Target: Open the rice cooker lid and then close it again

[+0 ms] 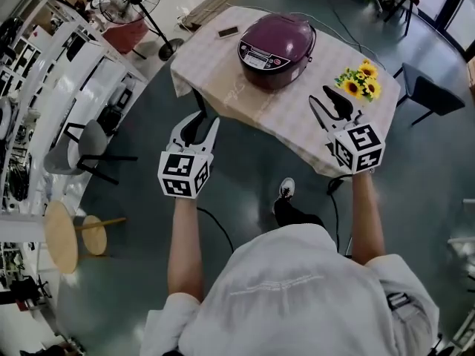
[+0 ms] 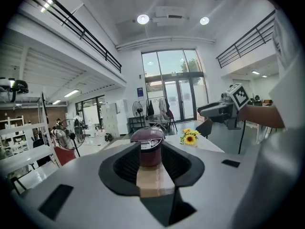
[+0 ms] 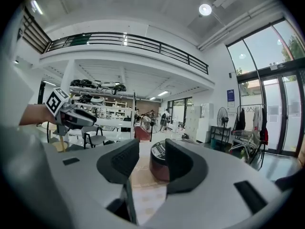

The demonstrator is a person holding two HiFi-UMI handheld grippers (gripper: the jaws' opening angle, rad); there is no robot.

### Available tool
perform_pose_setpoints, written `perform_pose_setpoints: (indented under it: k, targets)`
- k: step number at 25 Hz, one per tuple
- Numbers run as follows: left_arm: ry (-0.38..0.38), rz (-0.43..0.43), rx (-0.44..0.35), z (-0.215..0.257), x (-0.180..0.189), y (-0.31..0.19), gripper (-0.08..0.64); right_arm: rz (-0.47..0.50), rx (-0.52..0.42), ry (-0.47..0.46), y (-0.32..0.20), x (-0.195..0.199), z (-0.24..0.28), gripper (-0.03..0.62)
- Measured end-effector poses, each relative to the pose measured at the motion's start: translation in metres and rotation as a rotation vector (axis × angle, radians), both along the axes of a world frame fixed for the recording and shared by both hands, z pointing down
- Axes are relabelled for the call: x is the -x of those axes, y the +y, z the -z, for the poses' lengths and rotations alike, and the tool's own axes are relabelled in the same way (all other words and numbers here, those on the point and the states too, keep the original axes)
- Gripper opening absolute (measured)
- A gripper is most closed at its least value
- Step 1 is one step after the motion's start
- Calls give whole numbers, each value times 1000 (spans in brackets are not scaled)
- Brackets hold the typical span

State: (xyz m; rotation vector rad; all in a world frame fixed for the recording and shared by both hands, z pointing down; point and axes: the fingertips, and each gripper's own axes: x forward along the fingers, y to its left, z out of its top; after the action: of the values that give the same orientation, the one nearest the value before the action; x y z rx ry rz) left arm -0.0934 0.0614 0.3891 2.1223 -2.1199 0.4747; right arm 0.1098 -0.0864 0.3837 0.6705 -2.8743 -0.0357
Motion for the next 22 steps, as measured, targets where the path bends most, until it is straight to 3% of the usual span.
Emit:
perform_pose_setpoints:
  k: [9, 17, 22]
  targets:
    - [13, -59, 13, -7, 24, -112, 143, -23, 25, 29, -86, 26, -20, 183]
    - [12, -97, 43, -13, 27, -176, 143, -32, 47, 21, -123, 37, -25, 179]
    - [34, -138, 66, -27, 19, -205, 143, -44, 124, -20, -132, 34, -33, 173]
